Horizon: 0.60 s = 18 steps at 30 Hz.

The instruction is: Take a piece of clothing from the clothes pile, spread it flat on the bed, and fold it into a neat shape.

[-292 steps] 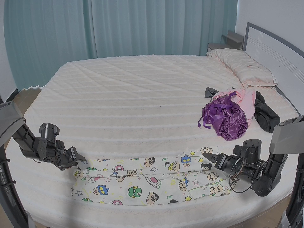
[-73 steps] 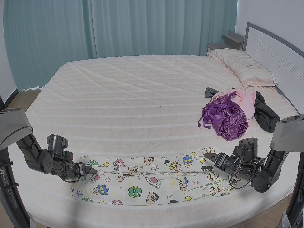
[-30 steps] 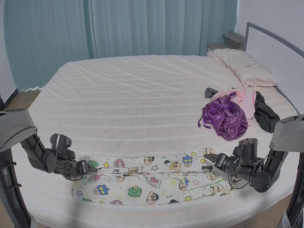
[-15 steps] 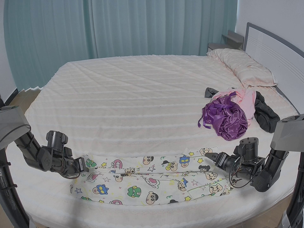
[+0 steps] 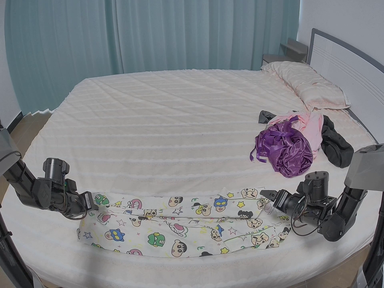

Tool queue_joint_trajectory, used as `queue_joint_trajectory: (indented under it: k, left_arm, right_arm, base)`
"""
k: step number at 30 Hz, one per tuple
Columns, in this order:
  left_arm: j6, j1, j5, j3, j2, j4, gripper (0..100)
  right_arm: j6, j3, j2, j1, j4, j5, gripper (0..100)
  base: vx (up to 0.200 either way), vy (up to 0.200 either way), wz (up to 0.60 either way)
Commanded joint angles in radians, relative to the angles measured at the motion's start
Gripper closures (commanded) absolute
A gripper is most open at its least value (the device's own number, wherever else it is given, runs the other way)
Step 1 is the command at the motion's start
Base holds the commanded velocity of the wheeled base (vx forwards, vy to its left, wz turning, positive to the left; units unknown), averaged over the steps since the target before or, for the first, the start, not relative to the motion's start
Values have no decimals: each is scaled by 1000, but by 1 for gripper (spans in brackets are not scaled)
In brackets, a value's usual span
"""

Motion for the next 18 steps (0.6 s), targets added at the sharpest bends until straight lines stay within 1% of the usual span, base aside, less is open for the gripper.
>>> queue_joint_trajectory:
  k: [1, 2, 5, 7, 8, 10, 11, 13, 15, 16, 18]
  left_arm:
    - [7, 36, 0, -7, -21, 6, 100]
    - [7, 36, 0, -7, -21, 4, 100]
    - [23, 72, -1, -13, -21, 11, 100]
    - [73, 122, -1, -23, -21, 32, 100]
    - [84, 144, -4, -30, -22, 44, 100]
    - [90, 175, -9, -46, -27, 63, 100]
    - [90, 176, -9, -50, -28, 66, 100]
    - [93, 230, -11, -83, -34, 103, 100]
    - [93, 244, -11, -92, -36, 107, 100]
    - [93, 276, -9, -111, -47, 112, 100]
    - [93, 299, -11, -126, -62, 116, 100]
  right_arm:
    - [0, 0, -3, 0, 0, 0, 0]
    - [0, 0, -3, 0, 0, 0, 0]
    - [0, 0, -3, -1, 0, 0, 0]
    - [0, -2, -3, -6, 0, 0, 0]
    - [0, -2, -3, -12, 0, 0, 0]
    - [0, -3, -3, -17, 0, 0, 0]
    - [0, -3, -3, -17, 0, 0, 0]
    - [-2, -5, -5, -29, 0, 0, 0]
    - [-2, -5, -5, -30, 0, 0, 0]
    - [-2, -5, -5, -35, 0, 0, 0]
    - [-2, -5, -3, -35, 0, 0, 0]
  base:
    - [0, 0, 0]
    - [0, 0, 0]
    - [0, 0, 0]
    - [0, 0, 0]
    - [0, 0, 0]
    - [0, 0, 0]
    - [0, 0, 0]
    - [0, 0, 0]
    - [0, 0, 0]
    - [0, 0, 0]
    - [0, 0, 0]
